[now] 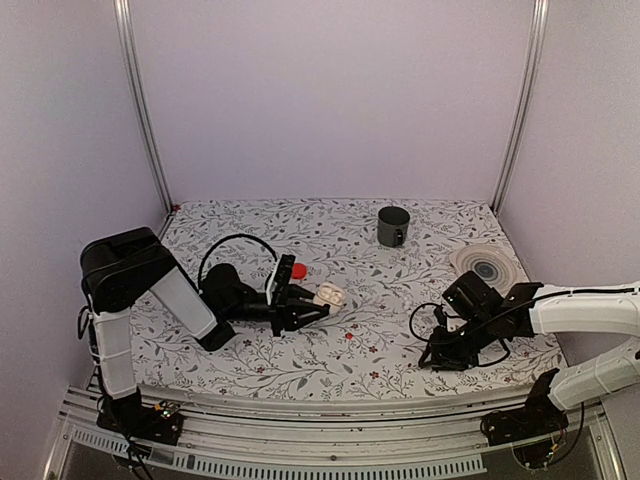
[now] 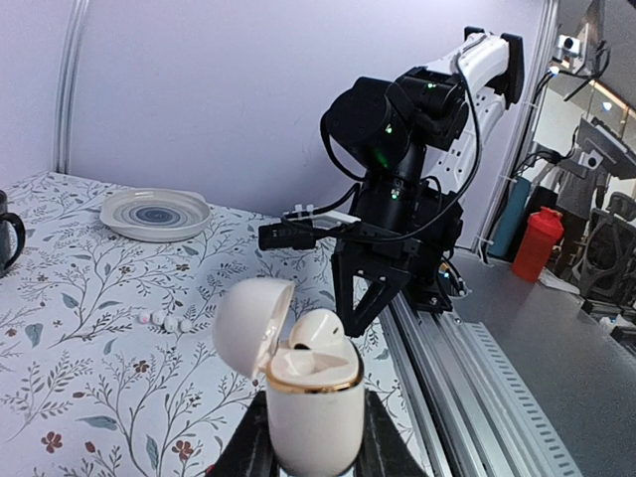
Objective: Insert the wireless bluetooth earbuds into the charging case
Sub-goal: Adjust the left earbud at the center of the board.
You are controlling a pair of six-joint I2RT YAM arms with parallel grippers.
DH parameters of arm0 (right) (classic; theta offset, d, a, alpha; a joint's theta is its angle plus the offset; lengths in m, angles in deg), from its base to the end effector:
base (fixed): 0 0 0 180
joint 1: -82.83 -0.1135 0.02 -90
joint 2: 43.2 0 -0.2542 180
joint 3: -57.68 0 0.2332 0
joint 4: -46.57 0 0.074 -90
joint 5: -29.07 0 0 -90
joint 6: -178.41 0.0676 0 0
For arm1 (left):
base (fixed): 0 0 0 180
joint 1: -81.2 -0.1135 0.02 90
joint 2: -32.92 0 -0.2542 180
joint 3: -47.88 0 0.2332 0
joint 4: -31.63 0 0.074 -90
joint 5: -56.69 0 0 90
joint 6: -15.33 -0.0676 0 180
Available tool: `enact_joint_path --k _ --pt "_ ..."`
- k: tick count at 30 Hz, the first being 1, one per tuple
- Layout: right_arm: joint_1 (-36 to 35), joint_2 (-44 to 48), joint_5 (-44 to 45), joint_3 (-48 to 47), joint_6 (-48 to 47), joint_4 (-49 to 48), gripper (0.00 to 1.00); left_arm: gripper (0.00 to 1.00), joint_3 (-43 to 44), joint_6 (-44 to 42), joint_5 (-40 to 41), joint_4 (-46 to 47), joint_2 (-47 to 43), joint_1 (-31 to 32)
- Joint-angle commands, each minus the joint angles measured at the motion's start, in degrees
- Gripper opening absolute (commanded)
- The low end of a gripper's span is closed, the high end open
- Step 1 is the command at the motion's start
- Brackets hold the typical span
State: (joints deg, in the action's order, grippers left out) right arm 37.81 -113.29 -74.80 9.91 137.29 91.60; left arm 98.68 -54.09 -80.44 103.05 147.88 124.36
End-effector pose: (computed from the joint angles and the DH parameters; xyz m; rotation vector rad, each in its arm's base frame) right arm 0.1320 0.1550 0.1351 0.0277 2.9712 0.6814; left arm 0.2199 -0.2741 0.1492 1.0232 1.3269 -1.4563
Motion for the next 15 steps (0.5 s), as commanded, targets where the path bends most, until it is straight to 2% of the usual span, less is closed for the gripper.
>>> enact_joint_path --k 1,8,15 --pt "-0.35 -0.48 0.45 0.80 6.41 -3.08 0.34 0.00 -0.77 -0.45 0.55 18.00 -1.74 -0.62" --pt "-0.34 -2.10 1.69 1.59 7.82 -3.30 0.30 0.00 -0.81 -0.54 0.82 18.00 -1.68 -0.69" --pt "-0.13 -2.35 0.48 3.31 10.90 -7.96 0.35 0.00 -1.01 -0.63 1.16 18.00 -1.72 -0.62"
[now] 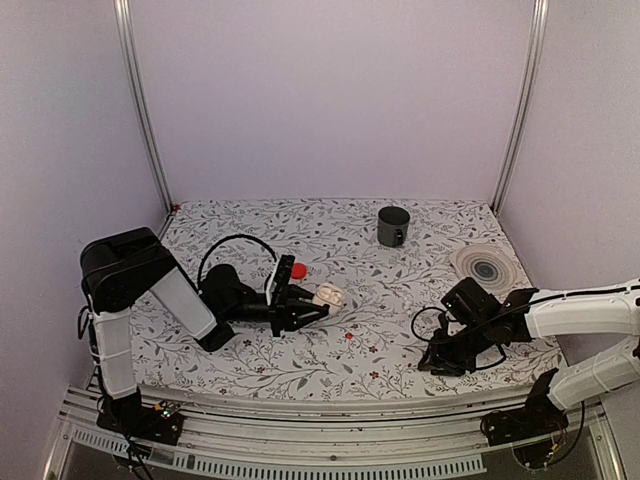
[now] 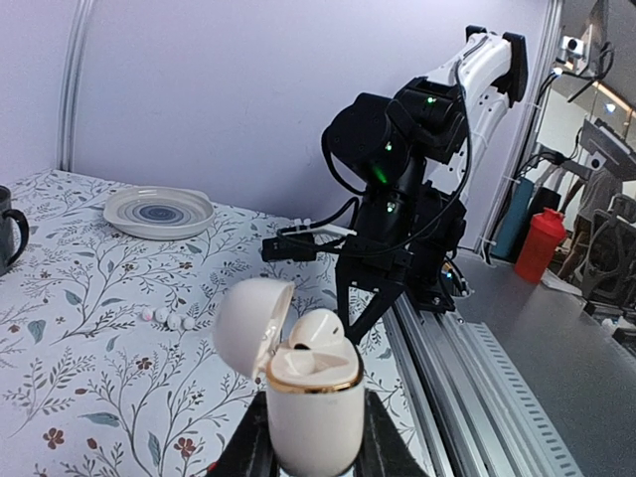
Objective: Insert the wireless bluetooth earbuds into the charging case
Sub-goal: Adjust the left earbud at the center of the board.
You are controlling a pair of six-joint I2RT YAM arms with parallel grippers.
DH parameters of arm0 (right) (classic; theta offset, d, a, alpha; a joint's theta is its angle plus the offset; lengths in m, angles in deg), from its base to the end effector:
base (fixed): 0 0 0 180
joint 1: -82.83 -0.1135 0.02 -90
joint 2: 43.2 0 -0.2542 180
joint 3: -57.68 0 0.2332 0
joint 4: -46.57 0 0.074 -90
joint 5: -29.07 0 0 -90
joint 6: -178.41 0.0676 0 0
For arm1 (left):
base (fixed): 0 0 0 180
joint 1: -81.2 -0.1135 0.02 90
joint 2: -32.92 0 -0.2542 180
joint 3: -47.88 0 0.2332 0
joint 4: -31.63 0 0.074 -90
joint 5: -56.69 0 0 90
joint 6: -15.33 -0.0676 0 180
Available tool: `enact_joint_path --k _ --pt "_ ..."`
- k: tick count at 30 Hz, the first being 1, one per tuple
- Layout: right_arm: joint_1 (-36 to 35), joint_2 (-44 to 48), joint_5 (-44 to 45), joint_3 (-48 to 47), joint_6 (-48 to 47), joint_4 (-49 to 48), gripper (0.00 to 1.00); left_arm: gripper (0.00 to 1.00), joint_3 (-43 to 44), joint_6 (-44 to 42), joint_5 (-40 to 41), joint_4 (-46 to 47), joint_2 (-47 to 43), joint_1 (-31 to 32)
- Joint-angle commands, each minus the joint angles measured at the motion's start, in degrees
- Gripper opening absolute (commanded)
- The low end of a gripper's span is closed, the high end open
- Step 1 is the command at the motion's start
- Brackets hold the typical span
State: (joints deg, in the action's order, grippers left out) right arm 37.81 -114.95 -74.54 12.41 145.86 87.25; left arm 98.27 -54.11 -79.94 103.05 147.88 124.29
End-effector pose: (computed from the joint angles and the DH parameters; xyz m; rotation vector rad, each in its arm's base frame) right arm 0.1325 0.1551 0.1222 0.2525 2.9861 0.6957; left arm 0.2198 -0.2729 0.1477 1.0145 1.3376 -1.4506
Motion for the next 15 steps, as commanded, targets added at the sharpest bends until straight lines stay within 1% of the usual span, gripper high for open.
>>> enact_joint_path --k 1,9,15 --pt "0.11 -1.16 -0.03 0.81 2.39 -4.50 0.35 0.00 -0.59 -0.61 0.66 18.00 -1.72 -0.58" --pt "3.27 -2.60 0.24 -0.41 1.28 -6.79 0.36 0.00 -1.63 -1.16 1.02 18.00 -4.13 -0.64" --pt "4.58 -7.06 0.71 -5.08 -3.11 -6.40 0.36 0.00 -1.82 -1.13 1.19 18.00 -4.05 -0.64"
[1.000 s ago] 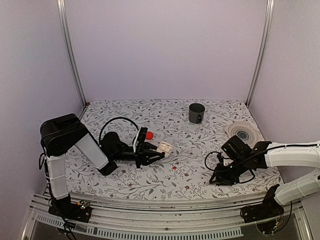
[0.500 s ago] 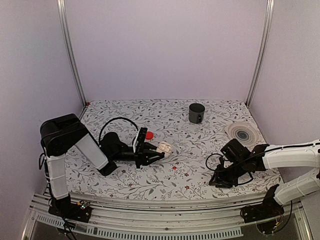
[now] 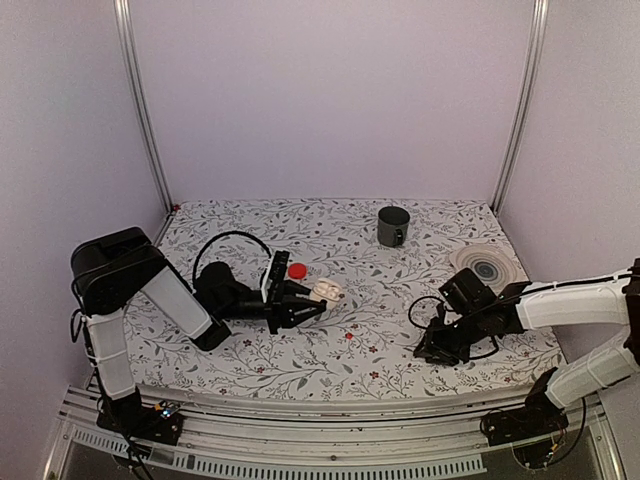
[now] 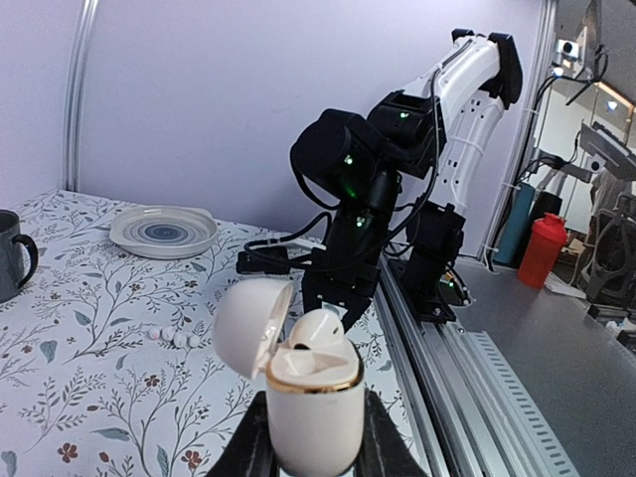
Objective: Insert the wireless bluetooth earbuds into the charging case
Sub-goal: Adjust the left earbud at the center of the board.
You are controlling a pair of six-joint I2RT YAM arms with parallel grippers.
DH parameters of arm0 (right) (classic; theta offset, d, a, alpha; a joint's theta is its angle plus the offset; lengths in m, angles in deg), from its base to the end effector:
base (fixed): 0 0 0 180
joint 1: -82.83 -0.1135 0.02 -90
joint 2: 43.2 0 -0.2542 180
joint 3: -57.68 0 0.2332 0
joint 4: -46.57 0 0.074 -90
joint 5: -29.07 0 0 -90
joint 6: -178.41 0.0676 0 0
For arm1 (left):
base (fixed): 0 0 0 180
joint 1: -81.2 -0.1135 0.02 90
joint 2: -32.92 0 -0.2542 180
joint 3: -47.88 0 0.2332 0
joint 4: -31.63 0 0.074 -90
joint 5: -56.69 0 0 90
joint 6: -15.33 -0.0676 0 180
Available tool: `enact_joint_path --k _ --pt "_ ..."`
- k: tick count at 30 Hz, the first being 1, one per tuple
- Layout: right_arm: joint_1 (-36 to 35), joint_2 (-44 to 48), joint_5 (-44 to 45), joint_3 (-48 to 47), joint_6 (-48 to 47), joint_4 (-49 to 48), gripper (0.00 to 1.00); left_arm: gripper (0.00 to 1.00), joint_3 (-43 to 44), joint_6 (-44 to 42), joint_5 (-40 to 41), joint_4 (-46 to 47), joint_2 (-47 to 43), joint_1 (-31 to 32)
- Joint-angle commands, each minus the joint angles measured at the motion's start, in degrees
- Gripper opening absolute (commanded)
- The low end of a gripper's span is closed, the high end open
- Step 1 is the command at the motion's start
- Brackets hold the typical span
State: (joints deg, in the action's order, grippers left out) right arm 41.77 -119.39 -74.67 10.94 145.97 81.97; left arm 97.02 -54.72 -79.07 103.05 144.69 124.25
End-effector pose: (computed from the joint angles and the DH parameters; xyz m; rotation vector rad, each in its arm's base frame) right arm 0.1567 0.1578 0.1193 0.3445 2.9275 0.7299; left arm 0.2163 -0.2683 0.1610 1.0055 1.2982 -1.4280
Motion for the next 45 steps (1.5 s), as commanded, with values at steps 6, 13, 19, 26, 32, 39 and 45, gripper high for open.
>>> enact_joint_path --k 6,13,19,26,32,39,45 --pt "0.58 -5.71 2.43 -8.50 -7.72 2.49 0.36 0.00 -0.92 -0.79 0.49 18.00 -0.94 -0.60" --pt "0.63 -5.76 4.55 -10.81 -10.77 9.57 0.37 0.00 -0.69 -0.70 0.58 18.00 -0.60 -0.64" --pt "-0.26 -5.81 4.55 -11.65 -11.86 12.40 0.35 0.00 -0.66 -0.68 0.65 17.99 -0.43 -0.60" --pt "-1.83 -9.46 3.97 -12.62 -10.80 11.35 0.32 0.00 -0.96 -0.63 0.83 18.00 -0.88 -0.61" --pt "-3.06 -11.13 3.95 -13.40 -9.55 10.95 0.31 0.00 -1.77 -0.96 0.96 17.96 -1.20 -0.61" --pt "-5.09 -13.24 6.35 -15.82 -9.80 13.95 0.28 0.00 -1.75 -1.05 1.07 18.00 -1.38 -0.65" --pt "-5.46 -14.65 8.28 -18.58 -11.20 15.30 0.27 0.00 -1.54 -1.09 0.92 18.00 -1.29 -0.61"
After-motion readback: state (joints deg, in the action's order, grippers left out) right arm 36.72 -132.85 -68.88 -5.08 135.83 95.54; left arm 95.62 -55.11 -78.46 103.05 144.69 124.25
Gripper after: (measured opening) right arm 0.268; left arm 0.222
